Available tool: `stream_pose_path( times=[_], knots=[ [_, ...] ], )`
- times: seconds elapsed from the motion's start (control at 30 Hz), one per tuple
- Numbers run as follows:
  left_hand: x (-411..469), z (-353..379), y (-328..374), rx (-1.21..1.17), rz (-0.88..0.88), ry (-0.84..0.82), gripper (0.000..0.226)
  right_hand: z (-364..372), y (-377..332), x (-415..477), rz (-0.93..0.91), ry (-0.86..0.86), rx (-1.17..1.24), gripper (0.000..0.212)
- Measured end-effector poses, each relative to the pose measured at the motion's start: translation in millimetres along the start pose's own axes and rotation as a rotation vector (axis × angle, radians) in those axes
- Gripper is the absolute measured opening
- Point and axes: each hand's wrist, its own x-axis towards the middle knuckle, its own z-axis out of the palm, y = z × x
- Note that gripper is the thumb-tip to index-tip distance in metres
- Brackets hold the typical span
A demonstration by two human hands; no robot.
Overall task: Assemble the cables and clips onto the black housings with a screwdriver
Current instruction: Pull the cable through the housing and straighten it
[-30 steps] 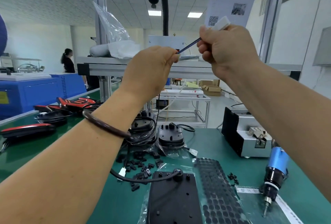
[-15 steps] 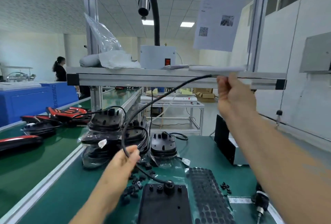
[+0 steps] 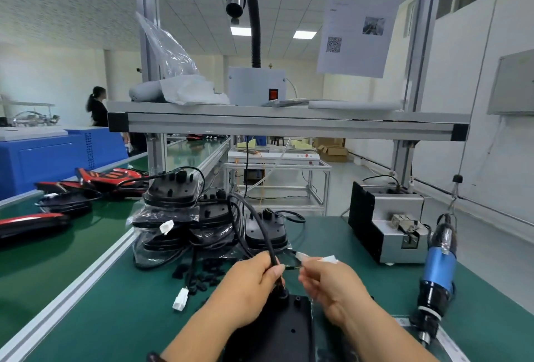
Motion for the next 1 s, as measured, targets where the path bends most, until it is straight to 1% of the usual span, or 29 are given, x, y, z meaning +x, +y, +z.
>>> stream_pose_path(
  times=[0.07, 0.13, 0.2, 0.23, 0.27, 0.3, 0.33, 0.37, 0.4, 0.43, 0.47, 0.5, 0.57, 0.6, 0.67, 0.73, 0.8, 0.87, 0.93, 1.0],
  knots=[
    [3.6, 0.1, 1.5, 0.048, 0.019, 0.013, 0.020, -5.3, -1.3, -1.2, -0.038, -0.038, -0.186, 0.022],
    [6.4, -0.4, 2.2, 0.086, 0.028, 0.006, 0.025, -9.1, -6.2, -5.6, -0.143, -0.004, -0.421, 0.048],
    [7.9, -1.2, 2.2, 0.106, 0.032, -0.006, 0.033, -12.2, -14.6, -10.0, -0.248, 0.154, -0.763, 0.074],
    [7.9, -1.6, 1.4, 0.105, 0.033, -0.011, 0.036, -11.6, -19.5, -14.3, -0.321, 0.240, -0.891, 0.082],
    [7.4, -1.9, 0.1, 0.093, 0.035, -0.016, 0.038, -9.2, -23.6, -19.9, -0.410, 0.282, -0.957, 0.082],
    [6.7, -2.5, -1.3, 0.072, 0.037, -0.021, 0.038, -5.1, -27.5, -26.2, -0.503, 0.255, -0.956, 0.072],
    [5.8, -3.5, -2.8, 0.046, 0.038, -0.029, 0.037, -0.3, -29.8, -31.3, -0.570, 0.153, -0.904, 0.055],
    [4.8, -4.6, -3.8, 0.013, 0.039, -0.042, 0.034, 5.5, -30.1, -36.0, -0.587, -0.002, -0.841, 0.035],
    [3.9, -5.5, -4.4, -0.025, 0.034, -0.059, 0.031, 11.9, -28.1, -40.8, -0.557, -0.168, -0.787, 0.021],
    [2.6, -6.2, -5.4, -0.065, 0.021, -0.074, 0.028, 17.2, -25.6, -43.0, -0.525, -0.291, -0.750, 0.015],
    [0.5, -6.9, -6.8, -0.097, -0.001, -0.084, 0.027, 20.9, -23.8, -43.3, -0.509, -0.347, -0.733, 0.014],
    [-2.7, -7.7, -8.6, -0.126, -0.025, -0.086, 0.024, 23.6, -23.9, -42.6, -0.514, -0.352, -0.729, 0.014],
    [-11.4, -8.9, -10.2, -0.198, -0.062, -0.090, 0.013, 25.8, -25.1, -38.4, -0.565, -0.313, -0.760, 0.018],
    [-15.6, -8.6, -10.1, -0.229, -0.071, -0.086, 0.011, 26.0, -23.8, -37.2, -0.589, -0.313, -0.775, 0.019],
    [-20.8, -6.1, -10.5, -0.223, -0.071, -0.030, 0.019, 25.3, -18.2, -36.4, -0.612, -0.312, -0.763, 0.020],
    [-22.4, -1.8, -9.2, -0.194, -0.054, 0.048, 0.026, 24.3, -11.6, -36.9, -0.599, -0.321, -0.691, 0.019],
    [-22.9, 2.3, -9.2, -0.199, -0.031, 0.102, 0.030, 23.6, -8.5, -39.0, -0.571, -0.379, -0.635, 0.014],
    [-22.9, 4.0, -9.8, -0.181, -0.007, 0.128, 0.033, 23.0, -10.8, -39.0, -0.606, -0.432, -0.710, 0.011],
    [-22.5, 4.5, -10.4, -0.166, 0.003, 0.133, 0.036, 23.4, -13.3, -39.5, -0.651, -0.470, -0.803, 0.014],
    [-22.7, 4.0, -10.1, -0.148, 0.011, 0.132, 0.036, 22.9, -14.6, -39.7, -0.678, -0.459, -0.856, 0.020]
  ],
)
